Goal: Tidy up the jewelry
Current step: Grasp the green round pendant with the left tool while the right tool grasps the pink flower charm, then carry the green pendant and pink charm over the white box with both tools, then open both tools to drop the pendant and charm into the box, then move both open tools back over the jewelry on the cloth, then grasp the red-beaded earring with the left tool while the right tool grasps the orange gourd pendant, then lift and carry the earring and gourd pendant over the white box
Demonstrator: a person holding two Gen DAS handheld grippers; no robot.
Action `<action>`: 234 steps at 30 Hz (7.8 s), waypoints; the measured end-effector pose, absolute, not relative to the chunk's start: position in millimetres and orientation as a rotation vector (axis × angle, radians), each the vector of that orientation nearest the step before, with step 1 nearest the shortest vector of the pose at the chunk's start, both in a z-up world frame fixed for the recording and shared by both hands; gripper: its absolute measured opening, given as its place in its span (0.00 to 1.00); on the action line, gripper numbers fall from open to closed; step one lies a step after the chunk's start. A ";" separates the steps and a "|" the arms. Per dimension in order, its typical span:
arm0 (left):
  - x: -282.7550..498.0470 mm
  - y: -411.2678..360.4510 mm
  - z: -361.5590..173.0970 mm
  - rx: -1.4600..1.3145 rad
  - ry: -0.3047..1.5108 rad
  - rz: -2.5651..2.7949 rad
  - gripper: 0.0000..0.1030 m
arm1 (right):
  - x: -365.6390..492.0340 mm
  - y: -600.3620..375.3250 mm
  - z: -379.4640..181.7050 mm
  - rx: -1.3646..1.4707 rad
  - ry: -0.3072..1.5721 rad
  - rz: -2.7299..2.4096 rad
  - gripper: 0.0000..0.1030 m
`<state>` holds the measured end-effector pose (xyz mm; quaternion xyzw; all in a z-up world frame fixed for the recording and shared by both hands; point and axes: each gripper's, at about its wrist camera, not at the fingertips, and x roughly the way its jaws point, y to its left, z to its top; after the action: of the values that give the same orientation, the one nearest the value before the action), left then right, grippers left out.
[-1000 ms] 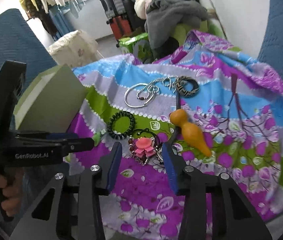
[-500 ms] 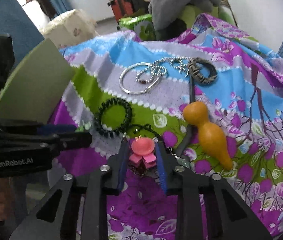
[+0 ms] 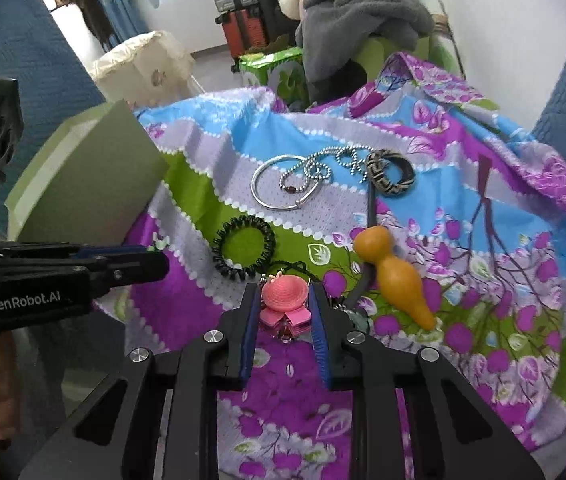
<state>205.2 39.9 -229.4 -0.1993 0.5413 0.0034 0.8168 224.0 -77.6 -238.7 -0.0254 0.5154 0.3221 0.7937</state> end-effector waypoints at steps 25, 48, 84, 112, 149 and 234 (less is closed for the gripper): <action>143.4 51.8 -118.6 -0.375 0.943 0.006 0.24 | 169.7 -103.0 -109.4 0.054 0.940 0.622 0.21; 131.2 161.1 -78.2 -0.430 0.795 0.170 0.24 | 201.6 18.9 -43.1 -0.037 0.826 0.815 0.22; 119.8 250.7 -178.5 -0.558 0.971 0.300 0.24 | 195.3 149.4 -165.2 -0.240 1.172 0.979 0.24; 84.5 173.4 -34.1 -0.419 0.726 0.312 0.48 | 195.5 7.5 -11.1 -0.056 0.818 0.879 0.32; 131.6 31.6 -92.9 -0.420 0.794 0.025 0.48 | 190.5 -164.0 -87.7 0.060 0.730 0.609 0.32; 210.6 -1.7 -150.4 -0.304 0.934 -0.130 0.03 | 226.3 -159.8 -186.3 0.117 0.907 0.571 0.23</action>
<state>210.6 -1.7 -150.4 -0.1460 0.4482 -0.0623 0.8797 226.3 -159.8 -186.3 0.0559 0.4319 0.2718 0.8582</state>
